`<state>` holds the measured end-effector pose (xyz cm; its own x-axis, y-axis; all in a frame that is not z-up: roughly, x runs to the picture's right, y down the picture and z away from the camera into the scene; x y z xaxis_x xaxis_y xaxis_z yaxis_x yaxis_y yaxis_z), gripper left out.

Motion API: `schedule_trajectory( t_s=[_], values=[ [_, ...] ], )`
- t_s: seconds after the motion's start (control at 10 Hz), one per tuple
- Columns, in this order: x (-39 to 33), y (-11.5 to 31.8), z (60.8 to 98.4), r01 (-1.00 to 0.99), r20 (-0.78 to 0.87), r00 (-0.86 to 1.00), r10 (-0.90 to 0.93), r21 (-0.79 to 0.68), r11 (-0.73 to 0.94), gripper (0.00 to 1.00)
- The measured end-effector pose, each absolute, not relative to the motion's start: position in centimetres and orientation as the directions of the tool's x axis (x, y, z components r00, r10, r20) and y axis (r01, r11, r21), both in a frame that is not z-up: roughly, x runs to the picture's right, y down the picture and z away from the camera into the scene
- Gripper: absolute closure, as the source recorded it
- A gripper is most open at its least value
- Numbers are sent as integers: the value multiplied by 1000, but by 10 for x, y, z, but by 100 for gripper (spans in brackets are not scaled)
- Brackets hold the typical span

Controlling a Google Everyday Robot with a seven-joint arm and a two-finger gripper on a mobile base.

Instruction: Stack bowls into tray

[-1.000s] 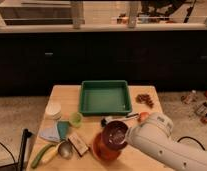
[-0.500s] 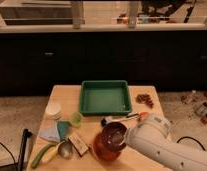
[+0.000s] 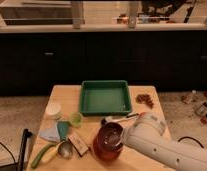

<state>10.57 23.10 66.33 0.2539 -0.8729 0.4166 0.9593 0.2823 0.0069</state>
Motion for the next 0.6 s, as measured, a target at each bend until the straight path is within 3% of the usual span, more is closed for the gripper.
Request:
schedule_trajectory(
  t_s=[0.6],
  values=[
    [80,243,679,941,492,220,-842,122,317,100]
  ],
)
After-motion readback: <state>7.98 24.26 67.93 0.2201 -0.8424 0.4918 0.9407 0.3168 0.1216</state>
